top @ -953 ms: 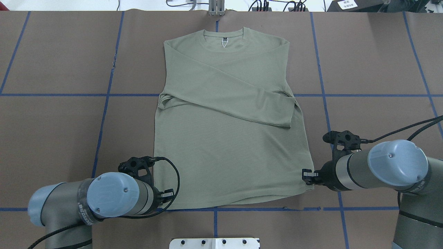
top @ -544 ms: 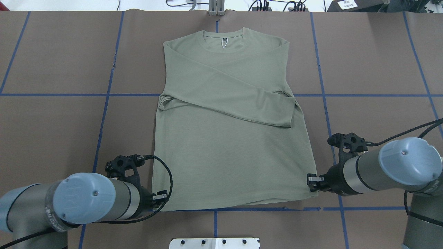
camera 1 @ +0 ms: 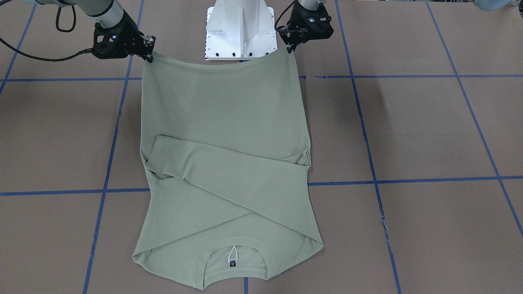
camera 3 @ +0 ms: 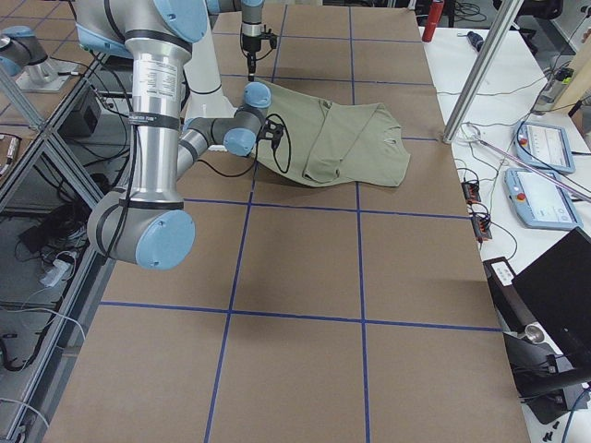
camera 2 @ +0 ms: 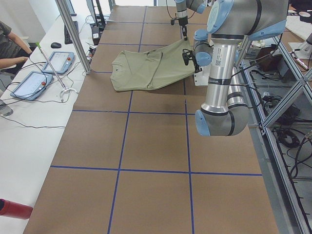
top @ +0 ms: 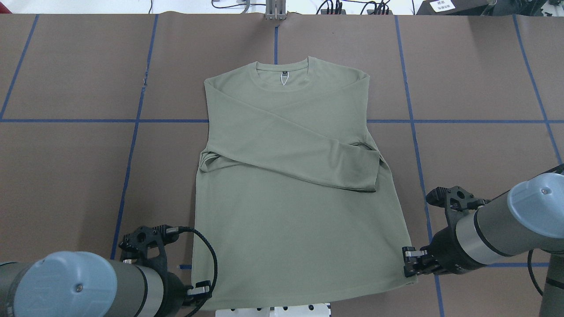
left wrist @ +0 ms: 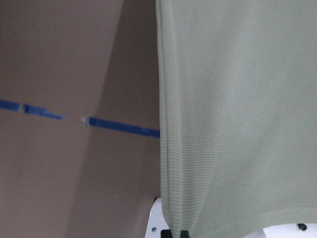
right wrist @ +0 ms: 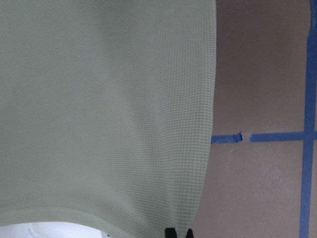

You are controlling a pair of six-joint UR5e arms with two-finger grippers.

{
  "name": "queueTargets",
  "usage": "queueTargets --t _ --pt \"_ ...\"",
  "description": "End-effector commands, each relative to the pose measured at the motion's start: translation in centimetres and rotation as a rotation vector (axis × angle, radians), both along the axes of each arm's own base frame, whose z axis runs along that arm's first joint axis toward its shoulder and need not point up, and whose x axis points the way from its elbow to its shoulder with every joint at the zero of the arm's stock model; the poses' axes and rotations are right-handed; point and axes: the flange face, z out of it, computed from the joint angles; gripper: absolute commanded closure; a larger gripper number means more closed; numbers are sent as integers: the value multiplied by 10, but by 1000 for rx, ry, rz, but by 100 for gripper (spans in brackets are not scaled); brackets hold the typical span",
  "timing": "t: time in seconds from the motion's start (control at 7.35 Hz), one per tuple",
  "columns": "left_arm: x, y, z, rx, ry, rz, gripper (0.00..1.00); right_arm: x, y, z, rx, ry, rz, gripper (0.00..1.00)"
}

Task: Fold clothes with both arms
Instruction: 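Lift both hem corners and carry them toward the collar with both grippers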

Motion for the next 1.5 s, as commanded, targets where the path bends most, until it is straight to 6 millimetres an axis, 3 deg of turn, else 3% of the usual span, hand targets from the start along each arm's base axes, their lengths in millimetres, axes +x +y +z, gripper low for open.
queueTargets --t 0.0,0.27,0.54,0.82,1.09,1.22,1.36 --pt "-33 40 -23 -50 0 61 100 24 18 -19 -33 -49 -69 100" --pt "-29 33 -18 -41 -18 49 100 24 7 -16 -20 -41 -29 100" --pt "-41 -21 -17 13 -15 -53 100 18 -45 -19 8 -53 89 100" --pt "-63 -90 -9 50 -43 -187 100 25 -84 -19 12 -54 178 100" --pt "-58 -153 -3 77 -89 -274 100 30 -144 -29 29 -68 286 100" --pt "-59 -177 -3 72 -104 -317 100 37 -180 -34 36 -71 346 100" --pt "-66 -187 -2 69 -108 -341 100 33 -204 -44 45 -78 374 100"
